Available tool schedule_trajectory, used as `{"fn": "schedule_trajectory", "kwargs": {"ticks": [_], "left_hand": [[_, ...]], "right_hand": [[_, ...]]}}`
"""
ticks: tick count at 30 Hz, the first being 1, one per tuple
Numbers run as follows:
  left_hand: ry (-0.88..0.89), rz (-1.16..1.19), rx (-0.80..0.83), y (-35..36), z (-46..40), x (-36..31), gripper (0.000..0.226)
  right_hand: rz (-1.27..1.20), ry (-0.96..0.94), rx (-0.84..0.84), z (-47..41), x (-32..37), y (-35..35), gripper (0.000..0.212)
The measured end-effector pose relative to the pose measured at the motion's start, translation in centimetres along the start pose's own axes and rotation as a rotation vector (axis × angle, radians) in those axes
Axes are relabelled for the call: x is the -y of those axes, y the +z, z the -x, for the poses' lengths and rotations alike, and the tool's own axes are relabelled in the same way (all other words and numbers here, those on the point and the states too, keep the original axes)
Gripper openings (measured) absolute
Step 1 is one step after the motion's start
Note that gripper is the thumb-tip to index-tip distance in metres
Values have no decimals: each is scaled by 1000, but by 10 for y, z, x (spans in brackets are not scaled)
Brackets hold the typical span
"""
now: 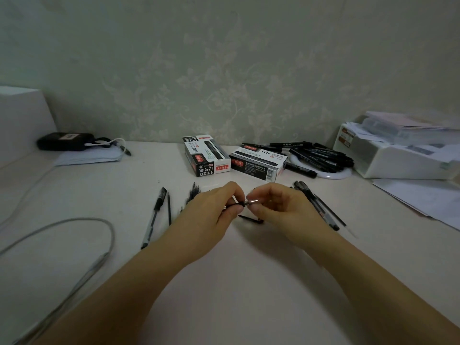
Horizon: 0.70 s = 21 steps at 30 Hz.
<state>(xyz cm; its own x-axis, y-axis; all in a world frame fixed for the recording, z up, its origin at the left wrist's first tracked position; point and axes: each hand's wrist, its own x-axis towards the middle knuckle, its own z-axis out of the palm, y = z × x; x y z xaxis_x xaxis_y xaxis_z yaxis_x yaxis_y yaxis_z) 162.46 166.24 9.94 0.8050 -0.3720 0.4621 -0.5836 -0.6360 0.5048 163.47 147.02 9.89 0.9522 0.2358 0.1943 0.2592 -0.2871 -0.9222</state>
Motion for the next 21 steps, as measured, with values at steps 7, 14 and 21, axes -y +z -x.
{"fn": "schedule_trajectory", "kwargs": {"ticks": [7,14,21], "left_hand": [[19,-16,16,3,1,1,6],[25,-3,10,3,1,1,12],[-54,11,6,2,1,3,19]], "right_hand": [[-6,21,-4,1,2,3,14],[-49,88,-26,1,2,2,19],[-177,112,-262,-2,2,-7,7]]}}
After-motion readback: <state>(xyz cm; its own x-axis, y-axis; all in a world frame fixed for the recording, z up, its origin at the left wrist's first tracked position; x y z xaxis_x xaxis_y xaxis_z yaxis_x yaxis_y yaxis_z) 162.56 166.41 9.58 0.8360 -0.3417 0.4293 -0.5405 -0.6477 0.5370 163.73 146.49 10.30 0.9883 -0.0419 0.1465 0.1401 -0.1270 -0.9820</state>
